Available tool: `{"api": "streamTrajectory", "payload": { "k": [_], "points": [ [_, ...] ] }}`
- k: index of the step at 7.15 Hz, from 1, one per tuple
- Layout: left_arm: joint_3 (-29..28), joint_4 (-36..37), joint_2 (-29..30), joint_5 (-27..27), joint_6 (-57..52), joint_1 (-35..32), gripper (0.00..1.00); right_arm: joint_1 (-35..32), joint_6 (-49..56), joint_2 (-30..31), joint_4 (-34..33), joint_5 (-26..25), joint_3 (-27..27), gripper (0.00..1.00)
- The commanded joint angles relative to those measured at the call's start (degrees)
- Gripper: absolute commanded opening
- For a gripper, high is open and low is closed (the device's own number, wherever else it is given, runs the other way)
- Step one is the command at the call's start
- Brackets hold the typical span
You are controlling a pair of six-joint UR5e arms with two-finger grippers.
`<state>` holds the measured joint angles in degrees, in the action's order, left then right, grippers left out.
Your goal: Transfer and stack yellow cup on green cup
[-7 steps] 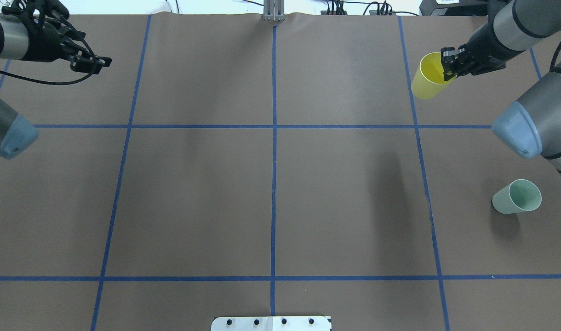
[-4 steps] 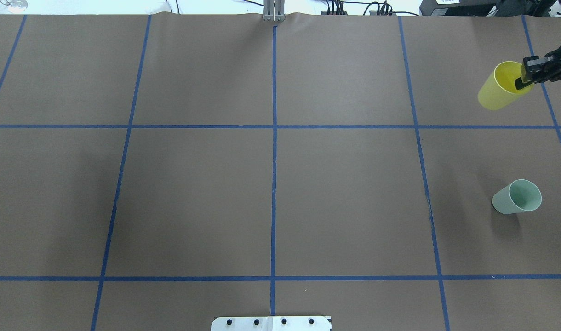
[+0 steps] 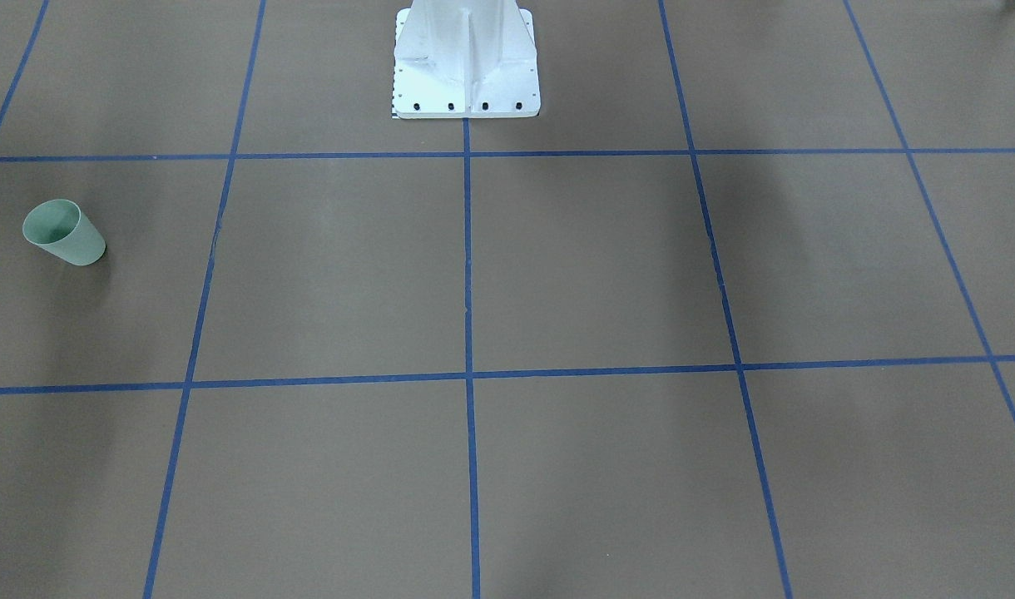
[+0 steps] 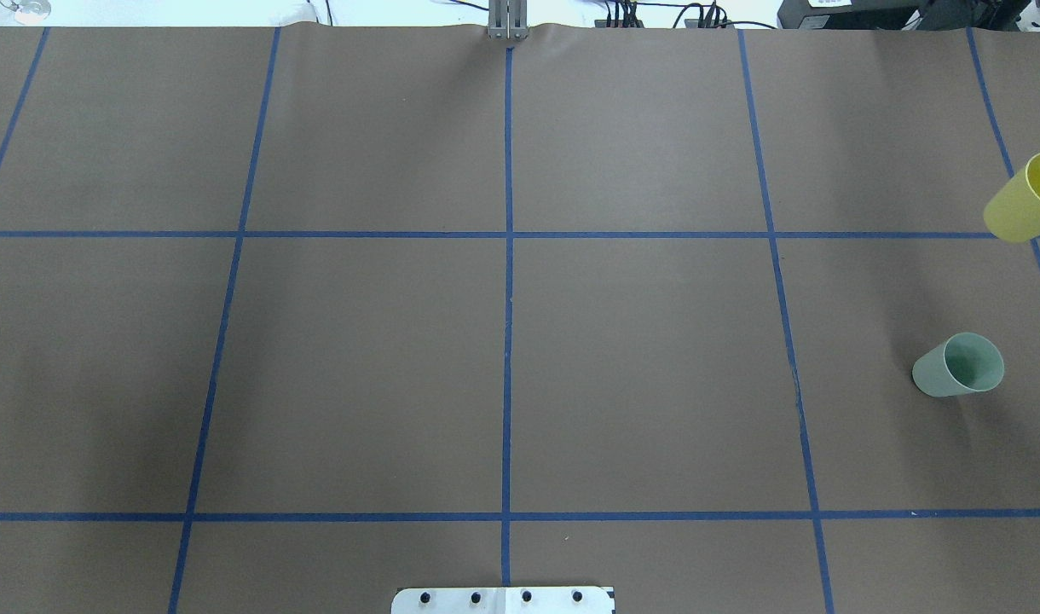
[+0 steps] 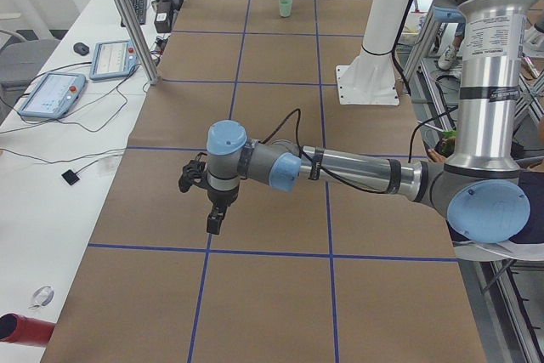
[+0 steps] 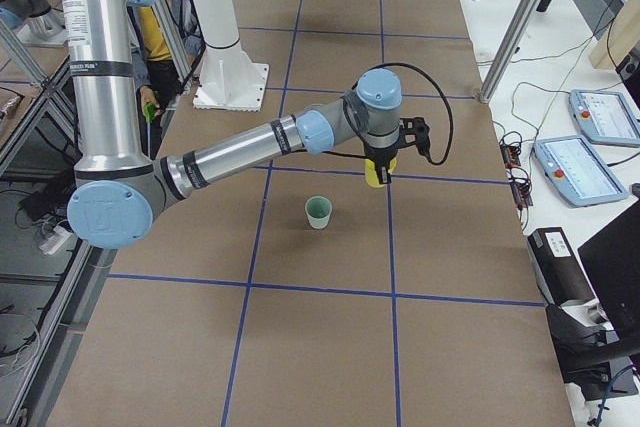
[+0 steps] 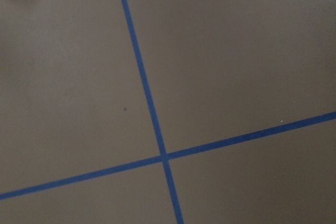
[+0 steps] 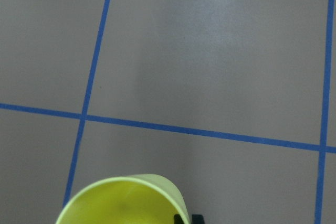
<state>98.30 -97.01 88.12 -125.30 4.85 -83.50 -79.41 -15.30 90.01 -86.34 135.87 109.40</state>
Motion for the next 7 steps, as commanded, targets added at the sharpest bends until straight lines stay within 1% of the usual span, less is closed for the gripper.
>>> {"api": "streamTrajectory", "payload": {
  "k": [1,2,3,4,5,6,7],
  "points": [
    [2.9,5.7,-2.3,-0.4,-0.4,-0.6,1.0,-0.1,1.3,3.3,0.9,0.2,0.3,0.0],
    [4.1,5.7,-3.0,-0.4,-0.3,-0.6,1.0,0.3,1.0,6.0,4.3,0.3,0.5,0.0],
    [4.6,5.8,-3.0,-0.5,-0.3,-0.6,1.0,2.4,-4.5,8.7,10.6,0.3,0.5,0.0],
    [4.7,5.7,-3.0,-0.5,-0.3,-0.6,1.0,5.7,-11.4,11.7,18.5,-0.3,0.4,0.0],
    [4.7,5.7,-3.0,-0.5,-0.2,-0.5,1.0,8.4,-14.3,13.3,21.7,-0.9,0.4,0.0],
    [4.6,5.6,-3.0,-1.2,-0.2,-0.5,1.0,10.0,-14.6,14.9,23.1,-2.4,0.6,0.0],
    [4.5,5.5,-3.0,-2.4,-0.1,-0.6,1.0,10.7,-15.2,15.9,24.3,-2.6,0.6,0.0]
  ]
}}
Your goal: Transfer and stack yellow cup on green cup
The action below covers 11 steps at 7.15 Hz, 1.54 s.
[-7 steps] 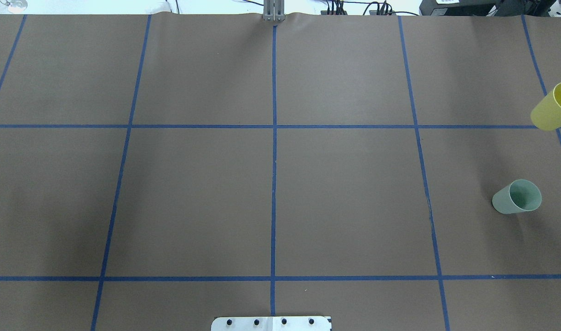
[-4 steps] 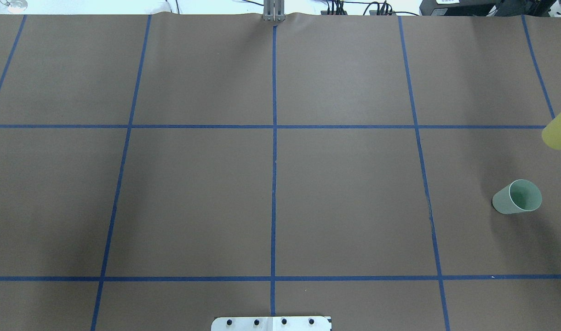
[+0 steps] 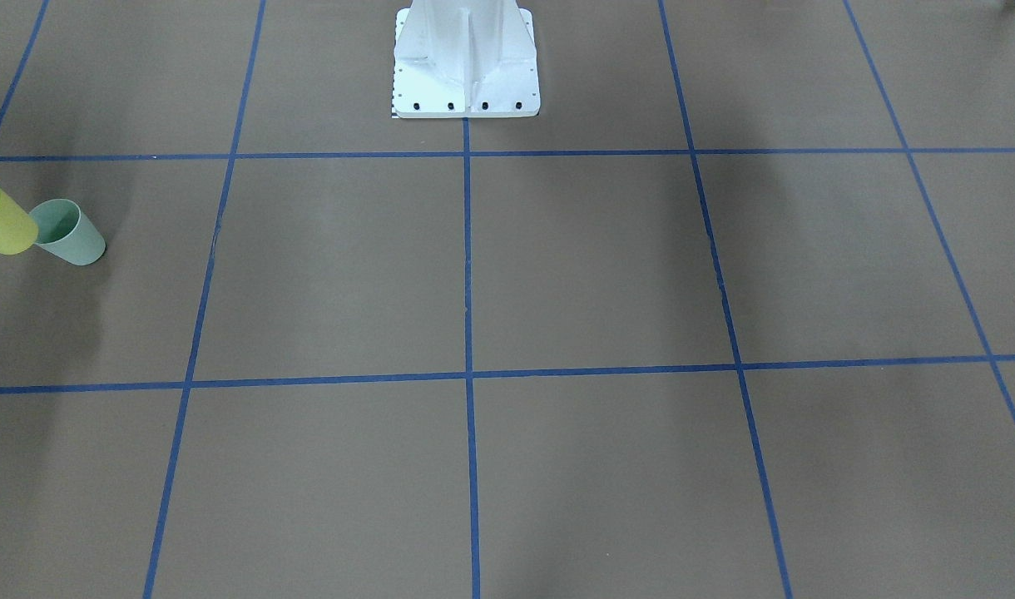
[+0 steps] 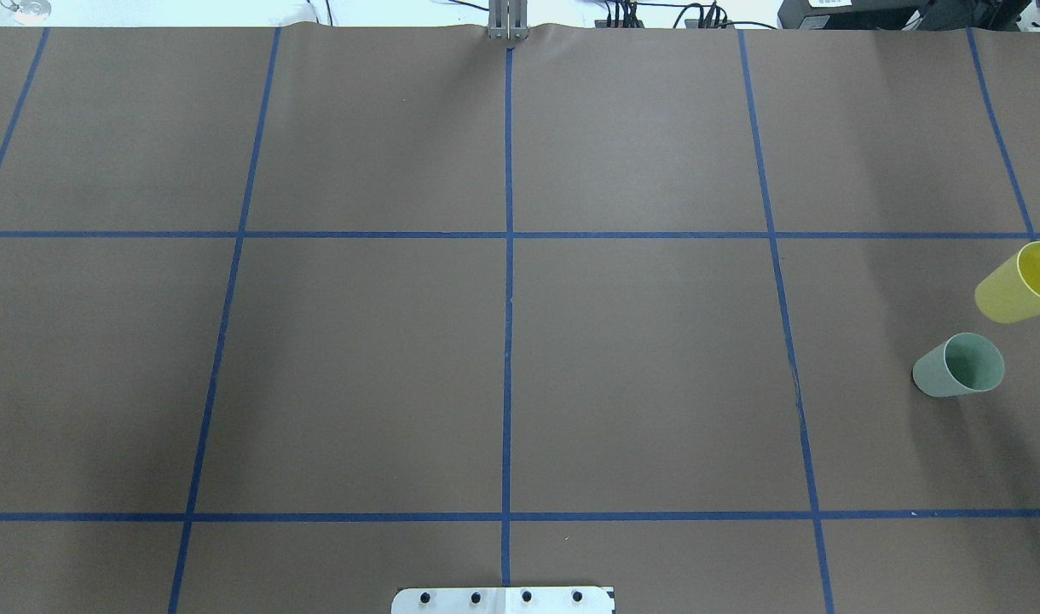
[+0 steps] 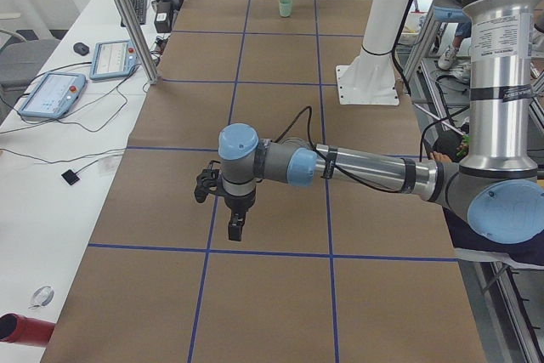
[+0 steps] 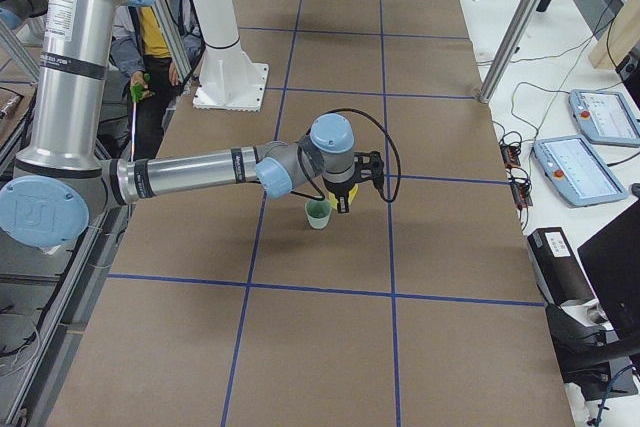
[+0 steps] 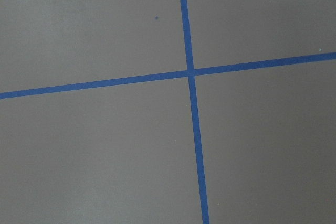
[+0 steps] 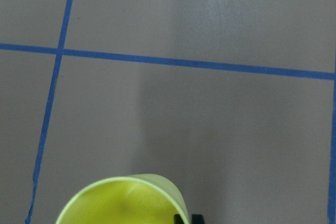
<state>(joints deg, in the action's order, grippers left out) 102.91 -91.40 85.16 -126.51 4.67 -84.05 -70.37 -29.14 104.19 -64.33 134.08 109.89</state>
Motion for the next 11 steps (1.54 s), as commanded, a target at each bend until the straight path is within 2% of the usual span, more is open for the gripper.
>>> {"api": "streamTrajectory", "payload": {
  "k": [1,5,8,9,10,11],
  "points": [
    [-0.1,-0.2,-0.1,-1.3,0.1,0.0,1.0,2.8,-3.2,2.8,4.7,-1.1,0.2,0.0],
    [0.0,-0.4,-0.4,-1.3,0.1,0.0,1.0,6.5,-5.8,3.7,6.7,-4.4,0.1,0.0],
    [0.1,-0.4,-0.4,-1.3,0.2,-0.1,1.0,7.5,-5.8,3.7,6.7,-4.6,0.1,0.0],
    [0.0,-0.4,-0.4,-1.3,0.1,-0.1,1.0,7.7,-5.8,3.7,6.8,-4.6,0.1,0.7],
    [0.1,-0.4,-0.9,-1.3,0.1,0.0,1.0,7.7,-5.8,3.6,6.8,-4.6,0.1,1.0],
    [0.4,-0.5,-1.0,-1.3,0.1,-0.1,1.0,7.6,-5.8,3.4,6.8,-4.6,0.2,1.0]
  ]
}}
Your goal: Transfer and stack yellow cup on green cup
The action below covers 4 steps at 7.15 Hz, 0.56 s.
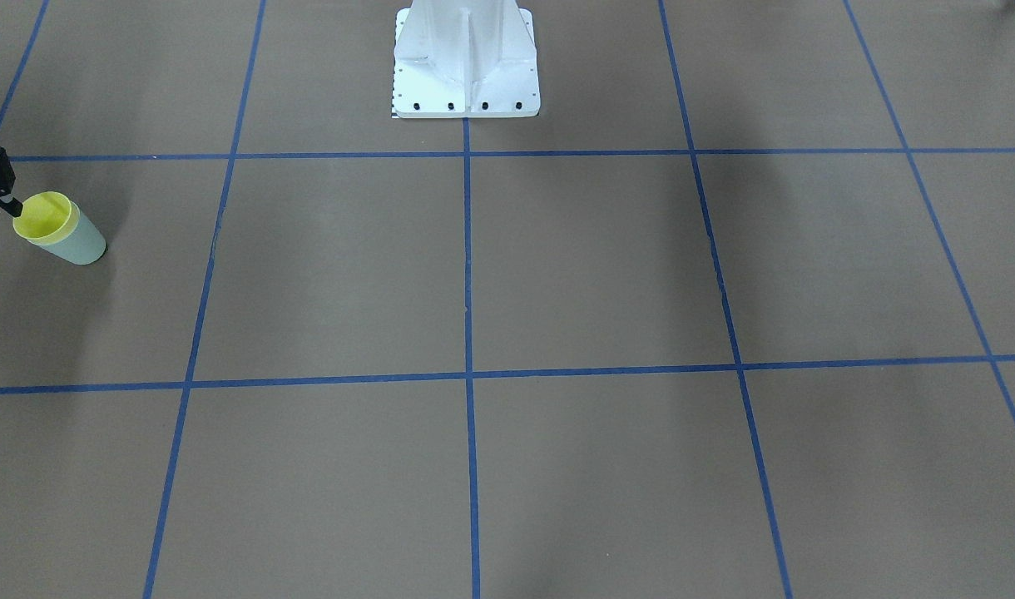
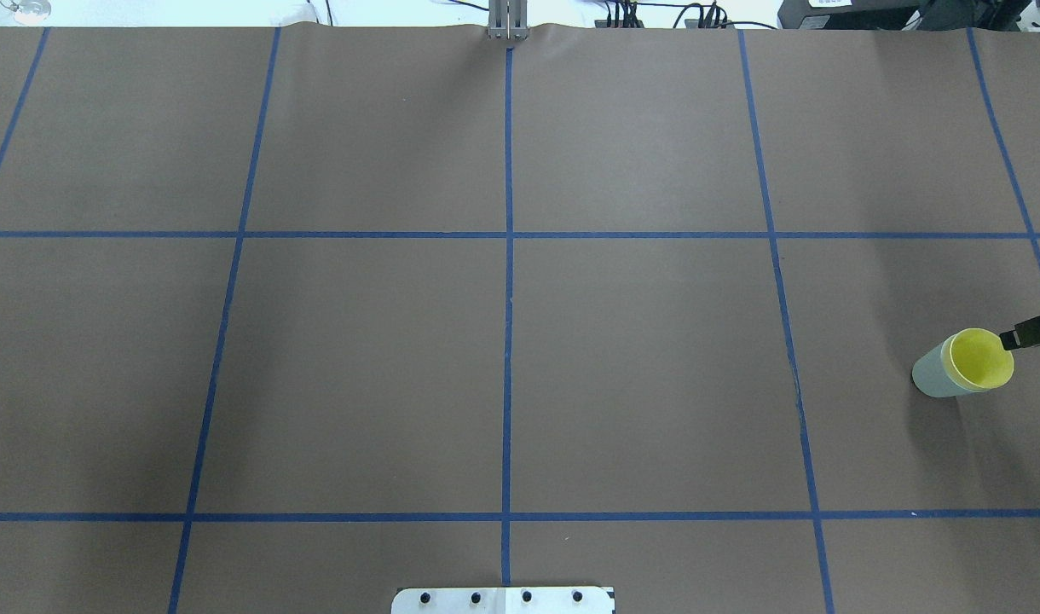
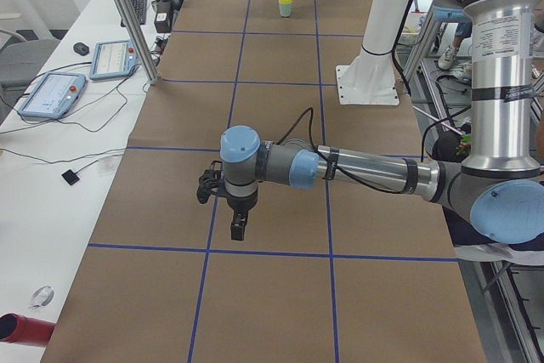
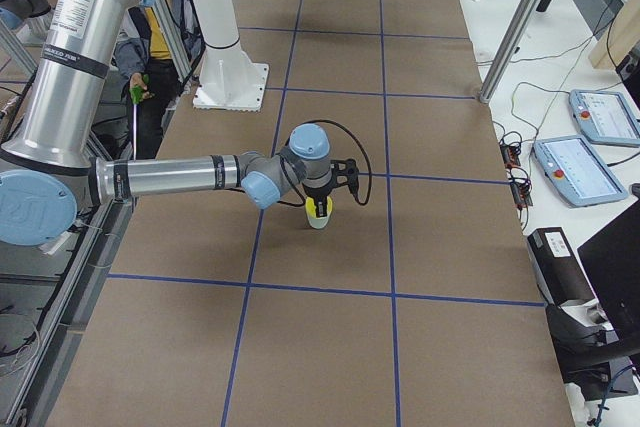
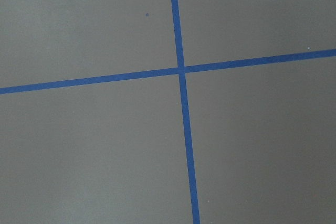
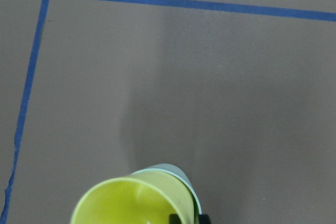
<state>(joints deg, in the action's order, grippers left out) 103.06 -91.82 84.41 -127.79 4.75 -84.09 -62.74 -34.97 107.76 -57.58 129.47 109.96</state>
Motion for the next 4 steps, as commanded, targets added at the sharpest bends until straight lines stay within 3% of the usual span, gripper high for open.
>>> {"api": "streamTrajectory", "payload": {
  "k": [1,3,4],
  "points": [
    [0.1,0.0,-0.2,0.0,0.0,0.0,1.0,-0.1,0.2,-0.6,-0.1,0.1,0.2,1.0],
    [0.2,0.0,-0.8,-0.1,0.0,0.1,1.0,-5.1,2.2,-1.2,-2.3,1.1,-0.6,1.0],
    [0.2,0.0,-0.9,-0.1,-0.1,0.1,1.0,-9.1,8.9,-2.0,-7.5,1.5,-0.6,1.0]
  ]
}}
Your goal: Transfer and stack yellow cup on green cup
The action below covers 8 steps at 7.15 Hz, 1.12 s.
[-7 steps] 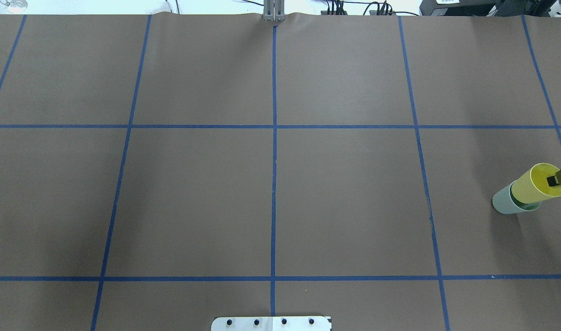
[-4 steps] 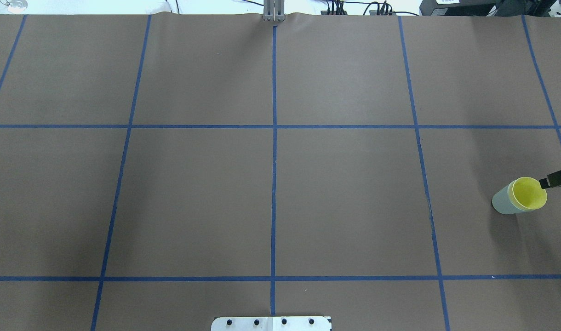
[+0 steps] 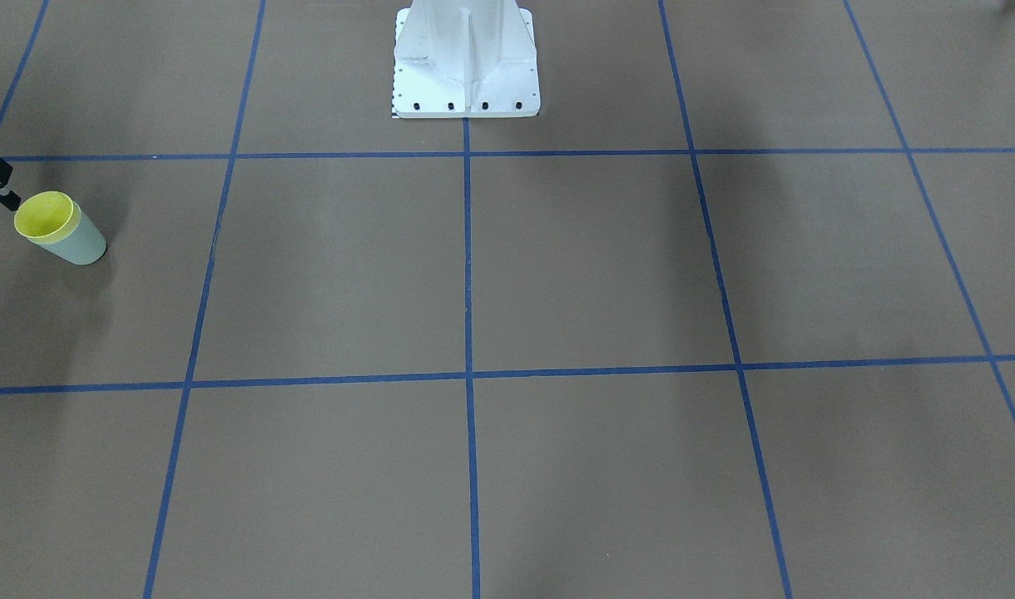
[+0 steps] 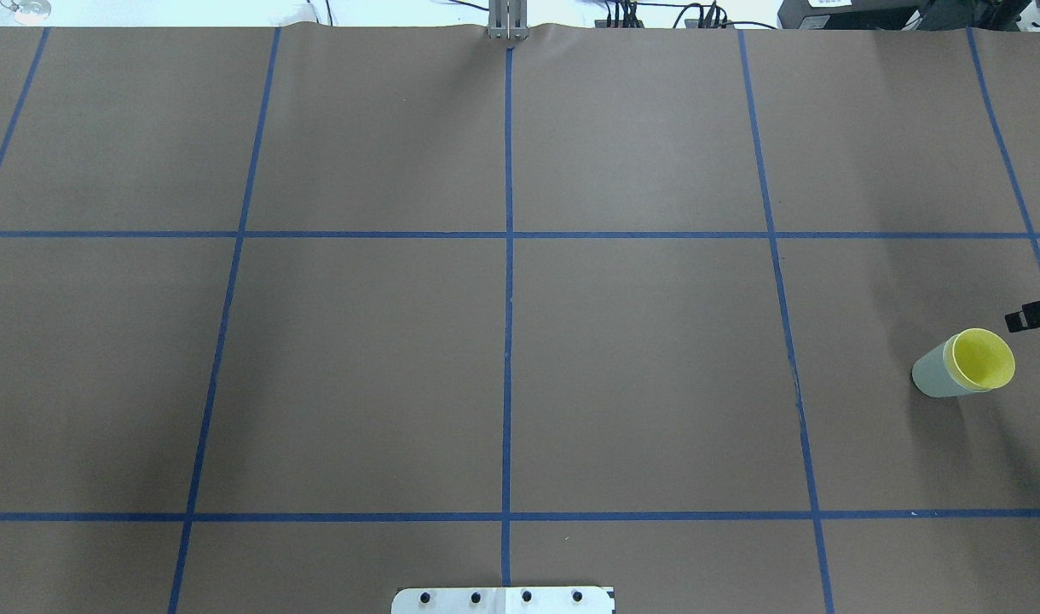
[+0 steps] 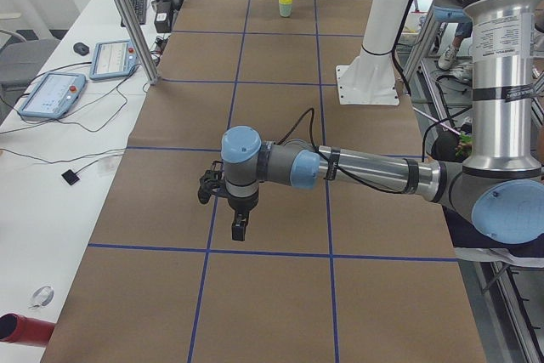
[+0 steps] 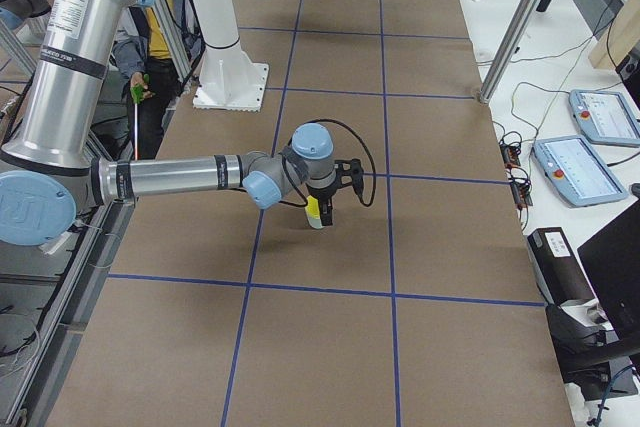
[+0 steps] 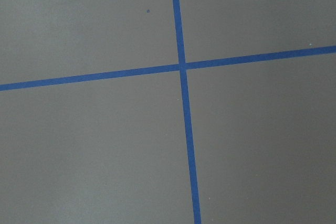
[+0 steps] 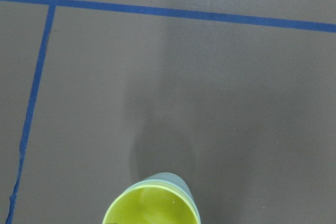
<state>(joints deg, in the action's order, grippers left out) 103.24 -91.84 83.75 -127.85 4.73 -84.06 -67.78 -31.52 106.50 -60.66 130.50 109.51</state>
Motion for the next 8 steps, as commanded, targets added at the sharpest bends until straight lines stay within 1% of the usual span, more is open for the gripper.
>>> {"api": "streamTrajectory", "payload": {
  "k": [1,2,3,4,5,6,8],
  "points": [
    [0.0,0.0,-0.3,0.0,0.0,0.0,1.0,-9.4,15.7,-3.4,-13.4,0.8,-0.1,1.0],
    [0.0,0.0,-0.3,0.0,-0.1,0.0,1.0,-14.8,25.5,-5.5,-22.2,0.7,-0.2,1.0],
    [-0.1,0.0,-0.3,0.1,-0.1,0.0,1.0,-19.3,32.5,-6.4,-28.7,0.6,-0.3,1.0],
    [-0.1,0.0,-0.8,0.1,-0.1,0.0,1.0,-21.3,35.0,-7.1,-32.4,-0.2,-1.0,1.0],
    [-0.1,0.3,-0.8,0.1,-0.2,0.0,1.0,-22.4,35.6,-5.0,-31.0,-0.2,-3.8,1.0],
    [-0.1,0.9,-0.8,0.0,-0.2,0.0,1.0,-22.7,35.8,-3.7,-30.0,-0.3,-4.6,1.0],
    [-0.2,2.2,-1.4,-6.1,-0.3,-0.1,1.0,-23.1,35.8,-3.6,-30.0,-0.3,-5.5,1.0]
  ]
}}
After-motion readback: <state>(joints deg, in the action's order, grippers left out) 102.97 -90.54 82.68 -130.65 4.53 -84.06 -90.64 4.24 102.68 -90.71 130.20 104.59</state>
